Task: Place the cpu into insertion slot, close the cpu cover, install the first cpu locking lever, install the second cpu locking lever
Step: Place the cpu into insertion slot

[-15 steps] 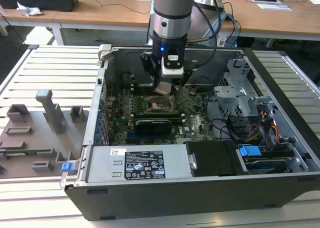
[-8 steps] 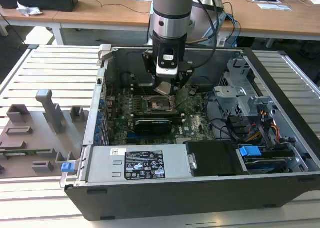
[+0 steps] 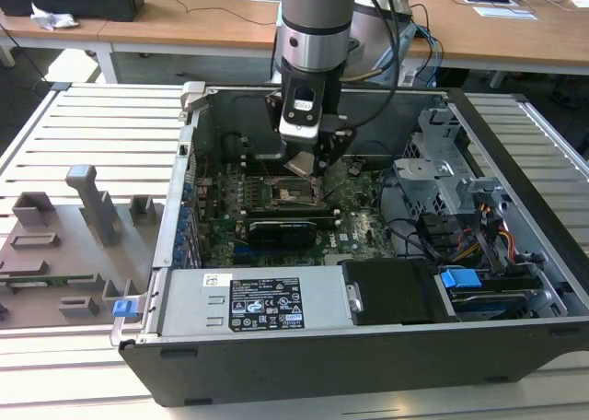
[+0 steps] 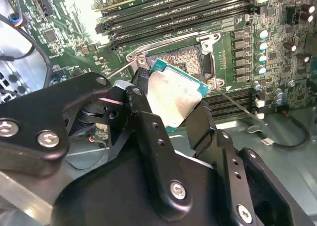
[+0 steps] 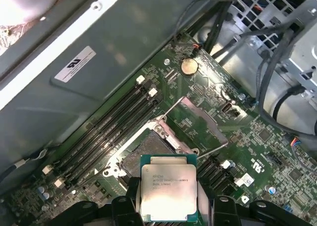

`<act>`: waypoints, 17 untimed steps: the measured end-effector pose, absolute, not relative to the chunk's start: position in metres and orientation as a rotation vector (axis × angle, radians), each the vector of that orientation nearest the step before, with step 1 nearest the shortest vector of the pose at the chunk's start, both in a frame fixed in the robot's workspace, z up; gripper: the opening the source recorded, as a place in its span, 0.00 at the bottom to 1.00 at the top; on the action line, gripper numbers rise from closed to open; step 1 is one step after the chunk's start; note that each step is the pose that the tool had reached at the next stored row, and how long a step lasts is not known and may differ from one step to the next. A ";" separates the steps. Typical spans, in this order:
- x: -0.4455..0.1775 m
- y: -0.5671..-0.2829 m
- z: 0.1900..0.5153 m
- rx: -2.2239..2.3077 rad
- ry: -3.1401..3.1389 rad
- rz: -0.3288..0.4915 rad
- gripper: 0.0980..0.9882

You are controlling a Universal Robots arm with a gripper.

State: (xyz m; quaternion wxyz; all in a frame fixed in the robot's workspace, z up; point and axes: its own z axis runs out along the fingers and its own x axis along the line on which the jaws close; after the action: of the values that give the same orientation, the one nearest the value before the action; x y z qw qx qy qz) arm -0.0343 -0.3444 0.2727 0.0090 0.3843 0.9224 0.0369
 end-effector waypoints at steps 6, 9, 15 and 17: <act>-0.034 -0.344 0.272 1.305 2.832 0.111 0.50; -0.034 -0.344 0.272 1.380 2.792 0.106 0.50; -0.034 -0.344 0.272 1.521 2.711 0.095 0.50; -0.034 -0.344 0.272 1.545 2.697 0.093 0.50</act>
State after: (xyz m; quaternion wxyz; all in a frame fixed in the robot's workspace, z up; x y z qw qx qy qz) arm -0.0343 -0.3443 0.2722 0.0161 0.4968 0.8672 0.0299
